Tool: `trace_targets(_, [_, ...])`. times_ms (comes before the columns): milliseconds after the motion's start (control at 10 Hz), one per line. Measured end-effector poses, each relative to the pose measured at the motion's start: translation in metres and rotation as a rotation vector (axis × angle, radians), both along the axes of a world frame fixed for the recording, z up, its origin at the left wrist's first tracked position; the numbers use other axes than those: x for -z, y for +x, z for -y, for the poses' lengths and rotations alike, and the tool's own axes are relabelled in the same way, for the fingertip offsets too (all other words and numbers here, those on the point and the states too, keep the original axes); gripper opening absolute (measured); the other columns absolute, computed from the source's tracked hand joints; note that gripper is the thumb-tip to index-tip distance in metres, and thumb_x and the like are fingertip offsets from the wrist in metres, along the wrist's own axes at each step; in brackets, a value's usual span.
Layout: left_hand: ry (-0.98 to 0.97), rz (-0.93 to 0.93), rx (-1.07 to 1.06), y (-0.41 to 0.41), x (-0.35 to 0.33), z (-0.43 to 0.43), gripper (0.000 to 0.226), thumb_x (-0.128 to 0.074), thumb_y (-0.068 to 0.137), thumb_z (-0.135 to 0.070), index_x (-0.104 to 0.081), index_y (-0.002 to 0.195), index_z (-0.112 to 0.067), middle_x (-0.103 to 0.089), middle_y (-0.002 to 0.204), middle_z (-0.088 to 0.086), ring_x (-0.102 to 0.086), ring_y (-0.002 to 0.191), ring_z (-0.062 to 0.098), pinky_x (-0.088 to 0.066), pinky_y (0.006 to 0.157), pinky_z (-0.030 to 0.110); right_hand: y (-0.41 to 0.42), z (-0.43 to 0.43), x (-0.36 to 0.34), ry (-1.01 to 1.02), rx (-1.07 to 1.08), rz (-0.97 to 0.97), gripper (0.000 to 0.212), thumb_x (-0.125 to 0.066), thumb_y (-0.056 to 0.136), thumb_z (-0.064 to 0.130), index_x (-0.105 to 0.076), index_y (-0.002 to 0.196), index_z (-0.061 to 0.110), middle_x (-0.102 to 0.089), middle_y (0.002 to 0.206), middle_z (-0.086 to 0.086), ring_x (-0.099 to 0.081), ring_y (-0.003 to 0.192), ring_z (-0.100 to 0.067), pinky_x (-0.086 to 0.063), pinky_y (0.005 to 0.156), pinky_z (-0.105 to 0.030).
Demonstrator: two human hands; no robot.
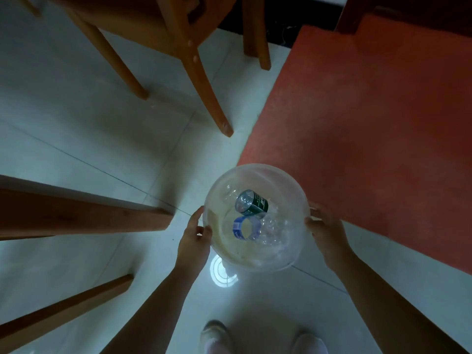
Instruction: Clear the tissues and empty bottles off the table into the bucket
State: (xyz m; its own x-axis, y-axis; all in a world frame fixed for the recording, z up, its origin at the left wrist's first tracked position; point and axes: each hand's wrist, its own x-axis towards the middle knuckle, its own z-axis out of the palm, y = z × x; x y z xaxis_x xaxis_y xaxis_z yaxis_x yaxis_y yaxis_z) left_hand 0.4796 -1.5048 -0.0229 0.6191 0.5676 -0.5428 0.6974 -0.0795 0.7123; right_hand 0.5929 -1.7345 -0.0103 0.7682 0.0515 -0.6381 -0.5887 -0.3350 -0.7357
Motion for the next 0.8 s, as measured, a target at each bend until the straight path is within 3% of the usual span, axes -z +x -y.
trace_targets(100, [0.030, -0.013, 0.019, -0.002, 0.028, -0.006, 0.040, -0.047, 0.091, -0.018, -0.045, 0.128, -0.033, -0.065, 0.079, 0.001, -0.062, 0.080, 0.018, -0.048, 0.076, 0.034, -0.003, -0.007, 0.027, 0.019, 0.026, -0.007, 0.043, -0.050, 0.080, -0.007, -0.057, 0.118, 0.013, -0.061, 0.114, -0.012, -0.058, 0.093, -0.027, -0.045, 0.077, -0.035])
trace_targets(300, [0.009, 0.022, 0.001, -0.001, 0.053, -0.019, 0.038, -0.048, 0.094, -0.020, -0.043, 0.130, -0.028, -0.064, 0.086, 0.012, -0.059, 0.079, 0.027, -0.049, 0.079, 0.048, -0.006, -0.017, 0.060, 0.061, 0.028, 0.018, 0.040, -0.055, 0.079, -0.004, -0.058, 0.113, 0.017, -0.060, 0.109, -0.006, -0.058, 0.078, -0.013, -0.043, 0.063, -0.026])
trace_targets(400, [0.032, 0.021, 0.010, -0.002, 0.056, -0.021, 0.039, -0.047, 0.094, -0.023, -0.041, 0.133, -0.027, -0.063, 0.092, 0.009, -0.057, 0.076, 0.022, -0.050, 0.077, 0.050, -0.007, -0.020, 0.065, 0.071, 0.031, 0.022, 0.043, -0.056, 0.078, -0.005, -0.057, 0.114, 0.017, -0.062, 0.109, -0.005, -0.059, 0.079, -0.015, -0.044, 0.065, -0.027])
trace_targets(500, [0.023, 0.025, 0.024, -0.006, 0.054, -0.021, 0.041, -0.047, 0.094, -0.023, -0.040, 0.134, -0.029, -0.065, 0.102, 0.011, -0.062, 0.087, 0.025, -0.049, 0.083, 0.046, -0.008, -0.021, 0.065, 0.075, 0.015, 0.035, 0.045, -0.057, 0.078, -0.002, -0.057, 0.117, 0.019, -0.063, 0.108, -0.002, -0.059, 0.077, -0.007, -0.042, 0.060, -0.021])
trace_targets(600, [0.072, -0.023, 0.079, -0.009, 0.046, -0.019, 0.045, -0.048, 0.094, -0.020, -0.038, 0.137, -0.026, -0.059, 0.115, 0.014, -0.060, 0.090, 0.023, -0.047, 0.081, 0.035, -0.010, -0.018, 0.056, 0.029, -0.018, 0.040, 0.046, -0.060, 0.080, 0.004, -0.054, 0.124, 0.018, -0.059, 0.114, 0.002, -0.059, 0.086, -0.009, -0.043, 0.064, -0.020])
trace_targets(700, [0.224, -0.078, 0.109, -0.012, 0.028, -0.014, 0.046, -0.048, 0.093, -0.020, -0.038, 0.138, -0.025, -0.051, 0.124, 0.013, -0.056, 0.099, 0.022, -0.047, 0.082, 0.033, -0.013, -0.016, 0.037, -0.060, -0.087, 0.093, 0.047, -0.062, 0.082, 0.011, -0.050, 0.126, 0.019, -0.054, 0.118, 0.005, -0.055, 0.100, -0.016, -0.040, 0.075, -0.026])
trace_targets(800, [0.299, -0.048, 0.066, -0.014, 0.000, -0.010, 0.043, -0.048, 0.093, -0.021, -0.042, 0.135, -0.024, -0.049, 0.128, 0.012, -0.054, 0.107, 0.021, -0.044, 0.088, 0.032, -0.016, -0.018, 0.008, -0.085, -0.146, 0.149, 0.044, -0.062, 0.082, 0.012, -0.051, 0.124, 0.022, -0.053, 0.118, 0.010, -0.052, 0.099, -0.010, -0.036, 0.078, -0.024])
